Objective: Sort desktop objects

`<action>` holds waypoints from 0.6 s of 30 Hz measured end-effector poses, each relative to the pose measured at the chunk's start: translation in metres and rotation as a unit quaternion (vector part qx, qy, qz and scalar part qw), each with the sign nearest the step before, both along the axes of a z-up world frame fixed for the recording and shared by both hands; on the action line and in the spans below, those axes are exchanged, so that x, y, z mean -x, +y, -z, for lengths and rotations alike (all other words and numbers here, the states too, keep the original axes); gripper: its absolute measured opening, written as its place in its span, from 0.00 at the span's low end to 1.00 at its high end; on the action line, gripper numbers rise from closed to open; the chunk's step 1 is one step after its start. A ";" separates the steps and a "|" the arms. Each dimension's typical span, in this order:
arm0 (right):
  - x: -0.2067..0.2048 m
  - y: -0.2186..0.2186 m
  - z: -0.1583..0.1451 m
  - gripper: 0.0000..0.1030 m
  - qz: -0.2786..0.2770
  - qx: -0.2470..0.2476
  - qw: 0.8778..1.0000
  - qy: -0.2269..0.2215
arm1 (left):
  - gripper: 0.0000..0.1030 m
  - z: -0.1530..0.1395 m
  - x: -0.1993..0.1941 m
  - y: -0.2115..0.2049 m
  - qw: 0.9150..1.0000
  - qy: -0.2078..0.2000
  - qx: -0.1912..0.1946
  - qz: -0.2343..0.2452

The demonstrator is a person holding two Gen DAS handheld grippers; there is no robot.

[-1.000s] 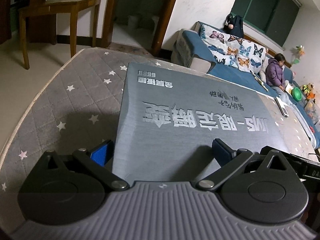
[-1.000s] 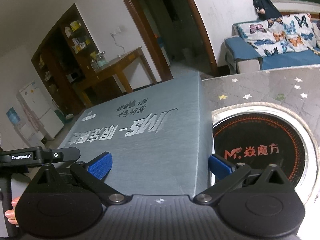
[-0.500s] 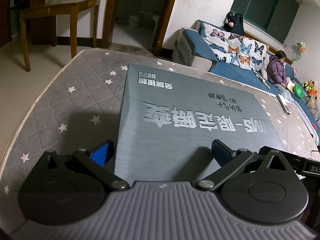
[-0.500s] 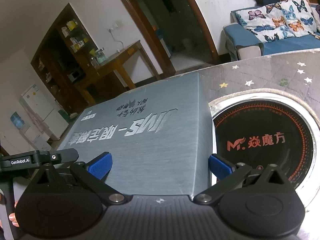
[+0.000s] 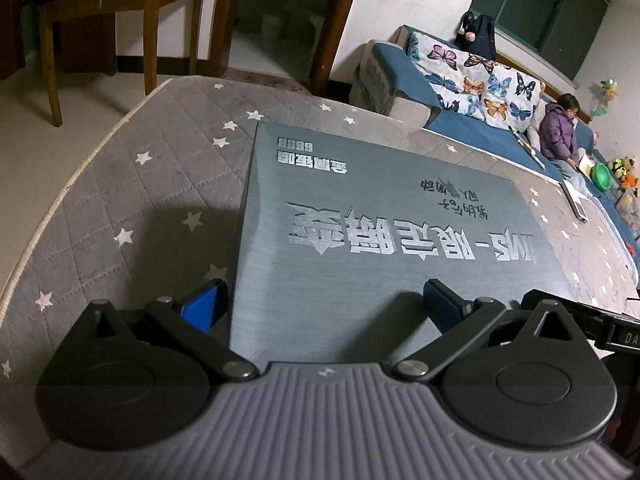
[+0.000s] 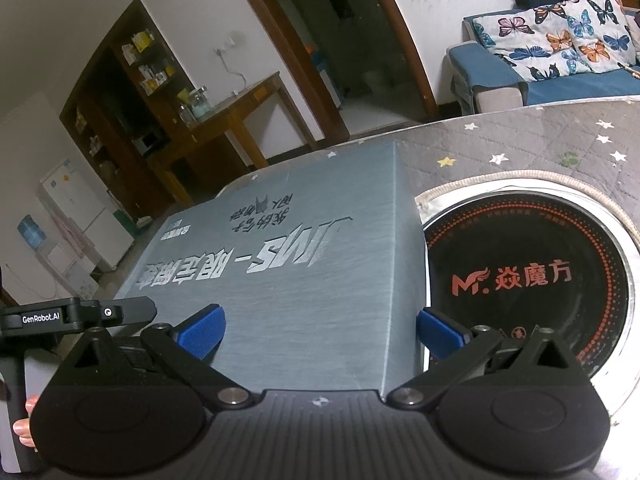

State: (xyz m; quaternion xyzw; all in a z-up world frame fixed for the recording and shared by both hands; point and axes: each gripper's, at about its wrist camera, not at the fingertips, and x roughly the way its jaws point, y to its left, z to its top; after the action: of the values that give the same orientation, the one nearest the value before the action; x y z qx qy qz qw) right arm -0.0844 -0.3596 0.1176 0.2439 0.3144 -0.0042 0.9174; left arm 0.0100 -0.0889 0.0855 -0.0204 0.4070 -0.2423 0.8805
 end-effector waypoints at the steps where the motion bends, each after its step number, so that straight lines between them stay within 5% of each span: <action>1: -0.001 0.000 0.000 1.00 0.001 -0.001 1.000 0.001 | 0.99 0.001 0.000 0.000 1.000 0.000 -0.001 0.000; 18: -0.006 0.005 0.006 1.00 0.000 0.018 1.000 0.015 | 0.99 0.016 -0.008 0.002 1.000 0.021 -0.003 -0.003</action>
State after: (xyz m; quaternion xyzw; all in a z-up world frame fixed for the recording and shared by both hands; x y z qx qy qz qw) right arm -0.0783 -0.3543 0.1120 0.2278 0.3274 -0.0136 0.9169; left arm 0.0176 -0.0868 0.0691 -0.0241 0.4258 -0.2376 0.8727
